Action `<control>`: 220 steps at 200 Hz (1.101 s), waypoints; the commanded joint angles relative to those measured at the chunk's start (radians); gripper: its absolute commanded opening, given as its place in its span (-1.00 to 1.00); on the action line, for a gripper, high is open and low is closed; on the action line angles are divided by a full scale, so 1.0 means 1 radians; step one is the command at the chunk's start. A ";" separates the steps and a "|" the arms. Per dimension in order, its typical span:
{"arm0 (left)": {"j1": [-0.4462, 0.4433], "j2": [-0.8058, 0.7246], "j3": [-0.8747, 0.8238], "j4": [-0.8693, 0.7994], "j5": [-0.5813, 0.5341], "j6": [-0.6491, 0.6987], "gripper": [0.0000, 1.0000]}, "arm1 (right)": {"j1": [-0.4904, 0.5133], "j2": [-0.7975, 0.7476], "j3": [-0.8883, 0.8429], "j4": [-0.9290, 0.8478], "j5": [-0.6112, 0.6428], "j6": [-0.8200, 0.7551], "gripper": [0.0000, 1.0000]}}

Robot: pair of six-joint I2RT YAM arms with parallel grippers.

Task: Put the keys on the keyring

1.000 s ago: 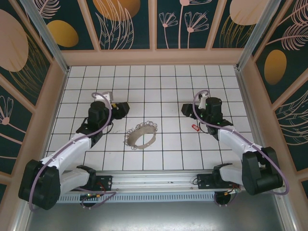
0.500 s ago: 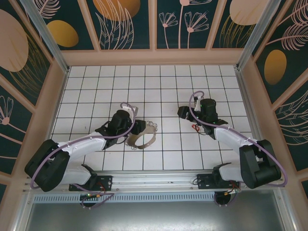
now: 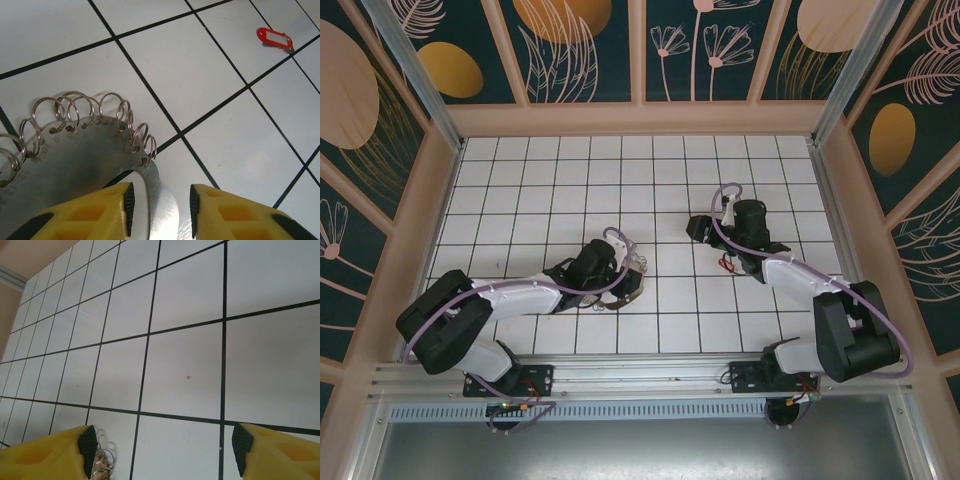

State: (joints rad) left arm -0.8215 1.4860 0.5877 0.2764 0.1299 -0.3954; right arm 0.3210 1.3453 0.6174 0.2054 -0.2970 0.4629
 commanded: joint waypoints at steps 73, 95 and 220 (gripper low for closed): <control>-0.026 0.112 0.038 0.115 -0.077 0.040 -0.45 | -0.007 -0.077 0.001 0.005 0.013 0.003 0.50; -0.027 0.127 0.051 0.118 -0.068 0.042 -0.45 | -0.014 -0.078 -0.004 0.008 0.010 0.002 0.50; -0.048 0.161 0.035 0.157 -0.039 0.031 -0.38 | -0.020 -0.021 0.013 0.045 -0.010 0.016 0.51</control>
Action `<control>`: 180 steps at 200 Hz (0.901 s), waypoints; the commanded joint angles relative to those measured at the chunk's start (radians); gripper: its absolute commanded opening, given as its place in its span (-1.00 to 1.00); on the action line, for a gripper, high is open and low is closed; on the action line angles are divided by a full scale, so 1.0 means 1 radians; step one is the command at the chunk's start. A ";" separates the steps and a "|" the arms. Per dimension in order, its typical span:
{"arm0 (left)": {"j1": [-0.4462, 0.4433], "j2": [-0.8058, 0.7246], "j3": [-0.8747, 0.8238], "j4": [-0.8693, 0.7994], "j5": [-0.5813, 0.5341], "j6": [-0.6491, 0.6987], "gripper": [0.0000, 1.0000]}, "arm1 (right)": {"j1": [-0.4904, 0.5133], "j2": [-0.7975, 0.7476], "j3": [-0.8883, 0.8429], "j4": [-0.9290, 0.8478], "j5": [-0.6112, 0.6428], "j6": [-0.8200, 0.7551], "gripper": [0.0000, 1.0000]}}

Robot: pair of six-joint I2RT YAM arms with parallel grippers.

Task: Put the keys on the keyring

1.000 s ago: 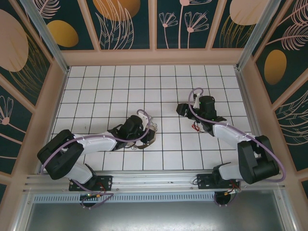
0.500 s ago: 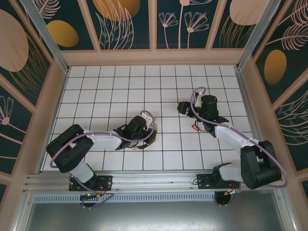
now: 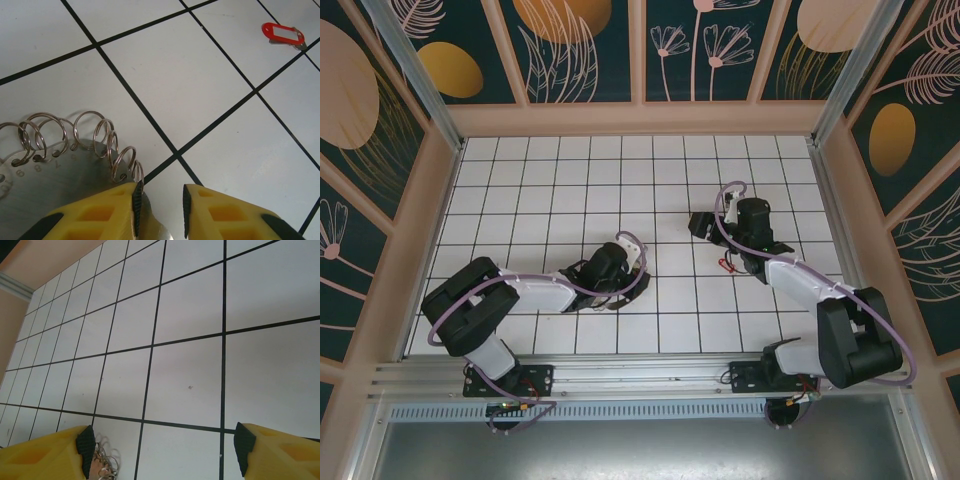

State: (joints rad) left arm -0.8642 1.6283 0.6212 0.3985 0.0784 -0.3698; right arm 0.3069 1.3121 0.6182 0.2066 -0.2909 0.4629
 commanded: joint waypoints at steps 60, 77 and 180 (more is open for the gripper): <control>-0.007 0.047 -0.008 0.059 0.021 0.001 -0.39 | -0.008 0.018 0.015 0.043 -0.014 0.019 0.51; -0.007 0.050 -0.014 0.063 0.020 -0.001 -0.40 | -0.007 0.019 0.015 0.043 -0.012 0.019 0.51; -0.007 0.070 -0.036 0.095 -0.017 -0.008 -0.44 | -0.007 0.019 0.014 0.042 -0.011 0.020 0.51</control>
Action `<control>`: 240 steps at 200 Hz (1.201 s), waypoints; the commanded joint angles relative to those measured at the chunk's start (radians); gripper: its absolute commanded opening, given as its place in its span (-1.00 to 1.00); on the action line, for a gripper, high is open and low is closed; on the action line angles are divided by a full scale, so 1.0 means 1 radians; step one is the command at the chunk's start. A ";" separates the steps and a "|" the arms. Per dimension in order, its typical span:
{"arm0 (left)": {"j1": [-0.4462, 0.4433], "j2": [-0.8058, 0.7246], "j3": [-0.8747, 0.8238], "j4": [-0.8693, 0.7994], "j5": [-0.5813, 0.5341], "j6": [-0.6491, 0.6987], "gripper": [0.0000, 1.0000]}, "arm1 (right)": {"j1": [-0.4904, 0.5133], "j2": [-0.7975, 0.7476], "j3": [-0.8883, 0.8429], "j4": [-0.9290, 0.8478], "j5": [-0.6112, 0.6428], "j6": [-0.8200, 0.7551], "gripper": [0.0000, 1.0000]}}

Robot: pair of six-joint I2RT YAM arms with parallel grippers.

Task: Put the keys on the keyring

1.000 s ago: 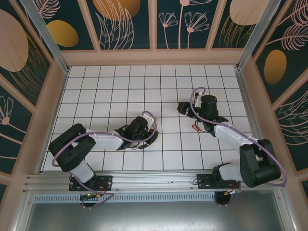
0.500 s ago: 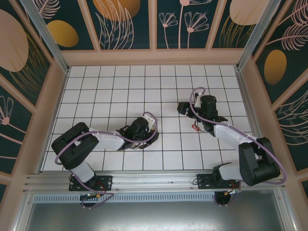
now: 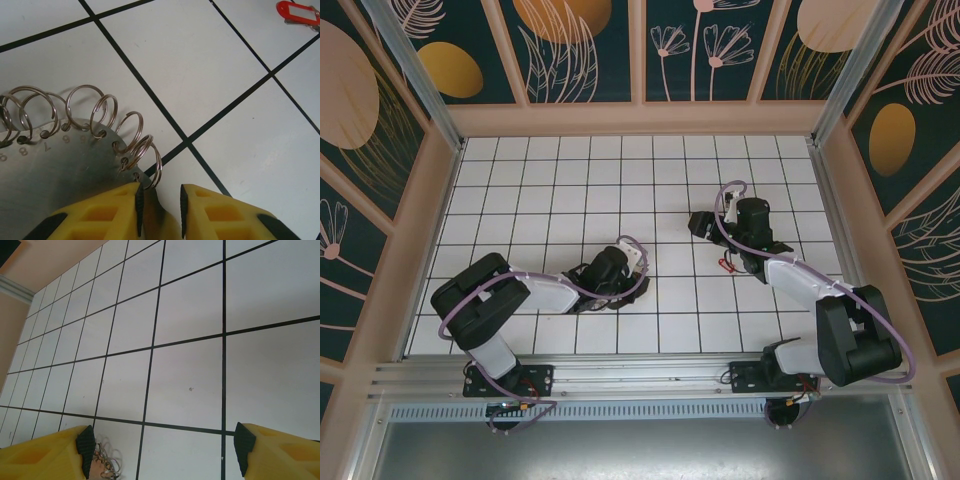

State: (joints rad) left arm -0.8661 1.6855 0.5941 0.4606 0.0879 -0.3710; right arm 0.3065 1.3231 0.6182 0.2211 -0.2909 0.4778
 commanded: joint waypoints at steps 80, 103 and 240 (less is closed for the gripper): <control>-0.004 0.069 0.018 0.066 -0.035 -0.004 -0.50 | -0.009 0.004 0.002 0.023 -0.011 -0.001 0.49; -0.004 0.073 0.022 0.071 -0.042 -0.001 -0.60 | -0.008 0.004 -0.004 0.024 -0.014 -0.004 0.46; -0.005 -0.062 0.155 -0.147 -0.047 0.223 -1.00 | -0.010 -0.004 -0.013 0.055 -0.136 -0.073 0.37</control>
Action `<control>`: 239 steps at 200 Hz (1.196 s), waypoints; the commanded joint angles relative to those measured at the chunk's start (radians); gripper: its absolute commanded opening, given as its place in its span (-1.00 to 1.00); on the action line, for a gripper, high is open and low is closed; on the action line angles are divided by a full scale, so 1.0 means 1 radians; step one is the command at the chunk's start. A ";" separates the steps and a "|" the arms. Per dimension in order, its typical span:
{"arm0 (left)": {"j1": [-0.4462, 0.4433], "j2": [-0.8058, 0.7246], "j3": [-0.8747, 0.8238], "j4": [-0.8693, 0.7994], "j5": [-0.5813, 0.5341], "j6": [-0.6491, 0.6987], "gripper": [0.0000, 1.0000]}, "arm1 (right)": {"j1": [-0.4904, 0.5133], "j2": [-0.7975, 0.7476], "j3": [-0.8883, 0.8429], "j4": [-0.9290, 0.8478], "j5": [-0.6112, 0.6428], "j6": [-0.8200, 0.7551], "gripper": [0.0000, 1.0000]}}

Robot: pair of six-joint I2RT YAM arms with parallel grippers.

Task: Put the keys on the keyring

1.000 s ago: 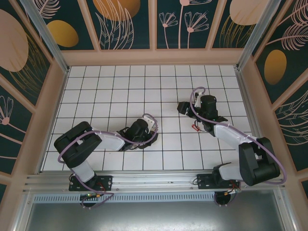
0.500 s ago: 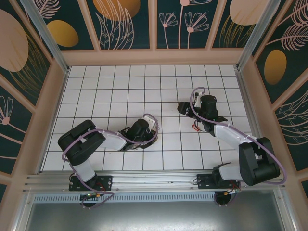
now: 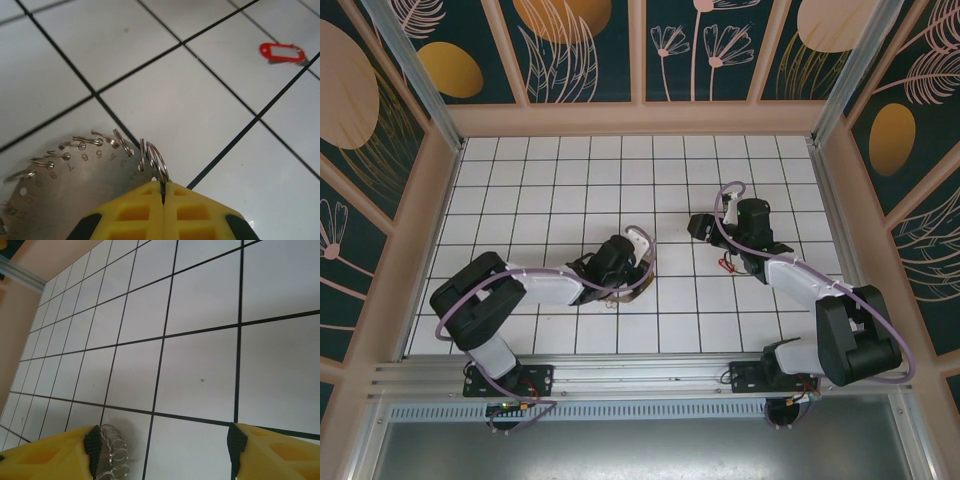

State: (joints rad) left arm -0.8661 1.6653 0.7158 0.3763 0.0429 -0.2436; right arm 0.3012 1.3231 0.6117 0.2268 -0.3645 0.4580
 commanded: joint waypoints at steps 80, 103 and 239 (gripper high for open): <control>-0.005 -0.102 0.008 -0.047 0.103 0.148 -1.00 | -0.019 -0.050 -0.140 0.224 -0.308 -0.117 0.24; -0.003 -0.126 0.022 -0.066 0.156 0.154 -1.00 | -0.038 -0.083 -0.188 0.300 -0.392 -0.105 0.20; -0.003 -0.087 0.080 -0.124 0.210 0.172 -1.00 | -0.044 -0.126 -0.333 0.464 -0.375 -0.009 0.14</control>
State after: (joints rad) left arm -0.8661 1.5715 0.7853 0.2565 0.2863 -0.0784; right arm 0.2615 1.2152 0.2993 0.6273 -0.8349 0.3931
